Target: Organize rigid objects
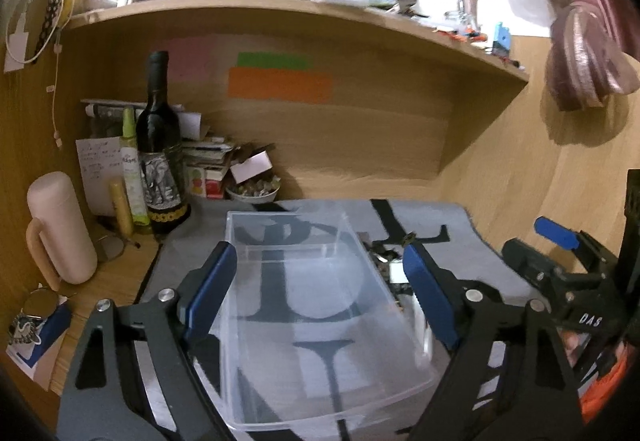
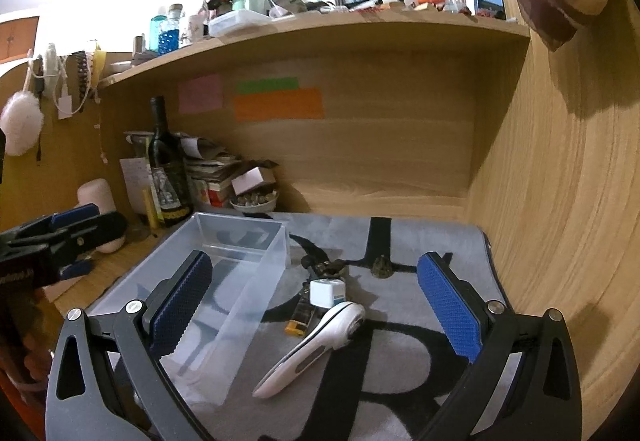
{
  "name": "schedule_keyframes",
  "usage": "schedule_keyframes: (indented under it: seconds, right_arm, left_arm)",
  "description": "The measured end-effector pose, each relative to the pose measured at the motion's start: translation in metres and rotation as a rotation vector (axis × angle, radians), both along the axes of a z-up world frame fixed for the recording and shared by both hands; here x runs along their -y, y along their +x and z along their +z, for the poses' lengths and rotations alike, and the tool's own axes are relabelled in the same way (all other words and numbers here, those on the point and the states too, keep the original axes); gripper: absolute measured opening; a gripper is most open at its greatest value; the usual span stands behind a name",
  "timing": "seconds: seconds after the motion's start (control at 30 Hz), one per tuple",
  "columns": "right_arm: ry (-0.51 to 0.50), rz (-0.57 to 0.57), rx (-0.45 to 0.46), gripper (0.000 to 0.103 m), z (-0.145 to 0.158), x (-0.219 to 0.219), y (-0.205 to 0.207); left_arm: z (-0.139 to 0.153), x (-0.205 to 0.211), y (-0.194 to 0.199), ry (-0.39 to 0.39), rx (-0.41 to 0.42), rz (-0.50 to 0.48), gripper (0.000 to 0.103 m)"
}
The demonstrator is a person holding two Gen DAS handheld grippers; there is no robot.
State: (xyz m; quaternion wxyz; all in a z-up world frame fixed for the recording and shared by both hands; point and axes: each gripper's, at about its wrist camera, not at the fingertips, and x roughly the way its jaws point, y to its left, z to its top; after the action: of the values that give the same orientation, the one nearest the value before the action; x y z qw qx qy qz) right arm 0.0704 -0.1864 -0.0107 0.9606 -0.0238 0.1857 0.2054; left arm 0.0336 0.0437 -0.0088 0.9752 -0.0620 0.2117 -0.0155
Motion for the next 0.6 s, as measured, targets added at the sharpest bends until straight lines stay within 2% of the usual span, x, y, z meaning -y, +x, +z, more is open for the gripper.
schedule_keyframes:
  seconds: [0.13, 0.23, 0.4, 0.53, 0.6]
  right_arm:
    - [-0.039, -0.007, -0.013, 0.096, -0.002, -0.001, 0.015]
    - [-0.07, -0.005, -0.031, 0.092, -0.003, -0.003, 0.027]
    - [-0.089, 0.015, -0.088, 0.082, -0.007, -0.003, 0.055]
    - [-0.112, 0.012, -0.132, 0.079, -0.013, -0.004, 0.08]
    - [-0.123, 0.016, -0.157, 0.072, -0.017, -0.005, 0.092]
  left_arm:
    - [-0.002, -0.017, 0.014, 0.01, -0.055, 0.006, 0.082]
    - [-0.003, -0.029, 0.027, 0.036, -0.11, 0.018, 0.075]
    - [-0.014, -0.049, 0.053, 0.038, -0.232, 0.006, 0.059]
    - [-0.031, -0.063, 0.073, 0.029, -0.346, -0.012, 0.047]
    - [-0.04, -0.069, 0.081, 0.02, -0.398, -0.019, 0.042]
